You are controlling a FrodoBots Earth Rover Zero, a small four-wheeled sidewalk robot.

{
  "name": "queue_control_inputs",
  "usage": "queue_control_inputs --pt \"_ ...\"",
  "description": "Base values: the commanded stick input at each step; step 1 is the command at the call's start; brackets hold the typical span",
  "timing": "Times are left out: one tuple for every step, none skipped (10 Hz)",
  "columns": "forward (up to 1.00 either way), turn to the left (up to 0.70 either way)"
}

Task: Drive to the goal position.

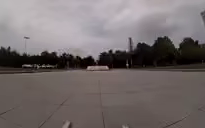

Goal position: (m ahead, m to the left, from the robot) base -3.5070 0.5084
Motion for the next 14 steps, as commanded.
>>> queue_control_inputs --pt "0.70 0.00" --pt "0.70 0.00" --pt "0.70 0.00" --pt "0.70 0.00" --pt "0.70 0.00" --pt "0.70 0.00" --pt "0.70 0.00" --pt "0.70 0.00" --pt "0.70 0.00" --pt "0.70 0.00" --pt "0.70 0.00" --pt "0.70 0.00" --pt "0.70 0.00" --pt "0.70 0.00"
